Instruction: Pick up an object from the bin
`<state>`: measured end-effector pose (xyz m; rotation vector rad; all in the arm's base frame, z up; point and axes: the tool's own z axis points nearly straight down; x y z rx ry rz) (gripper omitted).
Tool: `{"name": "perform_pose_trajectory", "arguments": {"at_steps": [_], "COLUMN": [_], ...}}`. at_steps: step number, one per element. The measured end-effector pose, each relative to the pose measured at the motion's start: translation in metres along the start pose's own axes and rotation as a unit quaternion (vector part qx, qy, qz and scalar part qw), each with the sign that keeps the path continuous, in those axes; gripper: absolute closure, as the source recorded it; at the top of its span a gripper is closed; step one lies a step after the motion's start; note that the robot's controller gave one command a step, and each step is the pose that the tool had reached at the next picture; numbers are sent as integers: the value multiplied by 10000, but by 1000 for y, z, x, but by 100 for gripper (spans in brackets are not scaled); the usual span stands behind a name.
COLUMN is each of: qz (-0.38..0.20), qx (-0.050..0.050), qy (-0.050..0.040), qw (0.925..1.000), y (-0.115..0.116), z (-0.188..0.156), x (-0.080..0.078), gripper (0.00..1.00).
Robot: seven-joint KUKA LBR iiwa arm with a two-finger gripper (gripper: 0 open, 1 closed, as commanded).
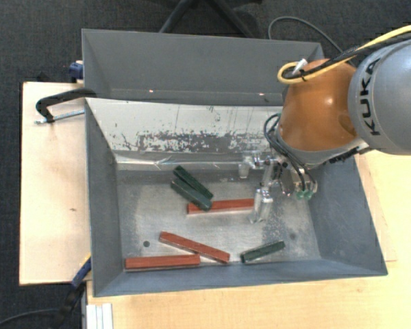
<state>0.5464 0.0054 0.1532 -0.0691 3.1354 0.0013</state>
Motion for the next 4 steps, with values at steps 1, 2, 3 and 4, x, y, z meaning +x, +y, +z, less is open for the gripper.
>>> {"name": "perform_pose_trajectory", "arguments": {"at_steps": [1,2,3,4], "qz": [87,89,-166,-98], "qx": [-5,-4,9,-1], "qy": [55,18,-51,-17], "qw": [9999,10000,9998,10000], "y": [-2,-2,-20,-9], "z": [87,82,-35,-71], "x": [-9,-11,-26,-1], "gripper": [0,100,100,100]}}
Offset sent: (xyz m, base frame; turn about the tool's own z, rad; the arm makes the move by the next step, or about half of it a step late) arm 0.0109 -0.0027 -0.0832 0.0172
